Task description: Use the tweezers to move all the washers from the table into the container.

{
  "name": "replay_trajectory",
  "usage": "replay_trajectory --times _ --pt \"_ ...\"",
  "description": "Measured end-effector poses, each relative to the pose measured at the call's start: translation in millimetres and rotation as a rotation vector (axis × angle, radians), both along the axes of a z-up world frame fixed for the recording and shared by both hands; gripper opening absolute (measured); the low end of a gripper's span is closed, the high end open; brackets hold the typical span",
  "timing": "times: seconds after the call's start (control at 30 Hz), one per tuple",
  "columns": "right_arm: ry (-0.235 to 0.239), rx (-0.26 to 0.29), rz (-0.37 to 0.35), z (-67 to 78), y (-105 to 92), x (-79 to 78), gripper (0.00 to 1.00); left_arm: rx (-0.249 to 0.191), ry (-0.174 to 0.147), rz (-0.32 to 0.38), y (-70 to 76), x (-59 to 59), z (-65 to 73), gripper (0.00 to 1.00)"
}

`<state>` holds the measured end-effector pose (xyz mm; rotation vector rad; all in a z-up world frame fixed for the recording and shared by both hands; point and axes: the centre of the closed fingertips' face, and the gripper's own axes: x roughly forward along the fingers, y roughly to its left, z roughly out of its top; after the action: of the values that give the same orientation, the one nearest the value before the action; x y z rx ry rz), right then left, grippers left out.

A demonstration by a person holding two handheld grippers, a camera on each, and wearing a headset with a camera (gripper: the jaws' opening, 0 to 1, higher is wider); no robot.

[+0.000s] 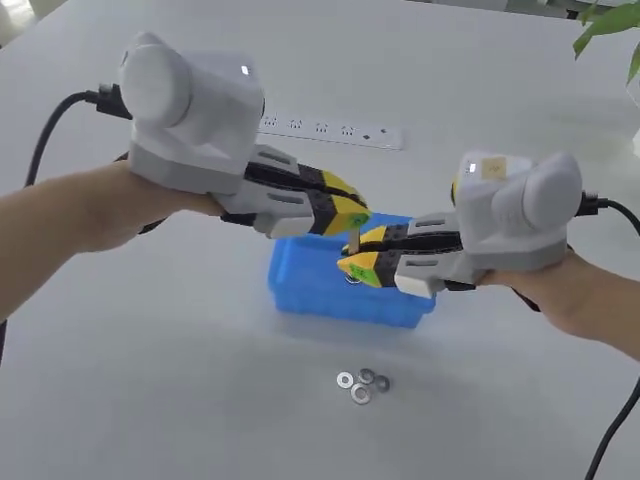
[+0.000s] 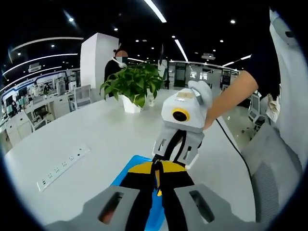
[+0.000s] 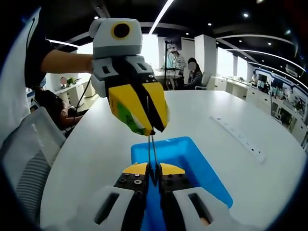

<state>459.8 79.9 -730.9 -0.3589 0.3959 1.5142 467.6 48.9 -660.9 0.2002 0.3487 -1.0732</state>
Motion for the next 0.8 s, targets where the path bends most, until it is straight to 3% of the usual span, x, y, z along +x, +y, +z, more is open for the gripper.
replay_trajectory --times 0.07,0.1,0.2,0.43,0.57,0.67,0.8 --pt "-0.014 -0.011 0.008 -0.6 0.0 -0.7 0.09 0.019 -0.003 -0.016 -0.9 -1.5 -0.8 0.06" --pt "-0.012 -0.011 0.005 -0.7 0.4 -0.6 0.09 0.049 -0.031 -0.017 0.0 0.8 -1.8 0.04" --pt "-0.015 -0.016 -0.006 -1.0 1.1 1.8 0.10 0.075 -0.057 -0.031 -3.5 0.7 -2.2 0.04" --pt "-0.027 -0.038 -0.018 -2.3 0.4 3.1 0.12 0.139 -0.095 -0.065 -7.9 -0.4 -4.3 0.04" --pt "-0.056 -0.048 -0.048 -0.5 -1.8 10.5 0.17 0.157 -0.107 -0.066 -7.8 0.9 -4.3 0.04" --pt "-0.050 -0.054 -0.054 0.3 -3.3 10.6 0.23 0.170 -0.111 -0.064 -6.1 2.4 -4.8 0.04" --pt "-0.073 -0.071 -0.071 4.5 -8.3 10.5 0.31 0.163 -0.113 -0.055 -5.8 0.5 5.2 0.04"
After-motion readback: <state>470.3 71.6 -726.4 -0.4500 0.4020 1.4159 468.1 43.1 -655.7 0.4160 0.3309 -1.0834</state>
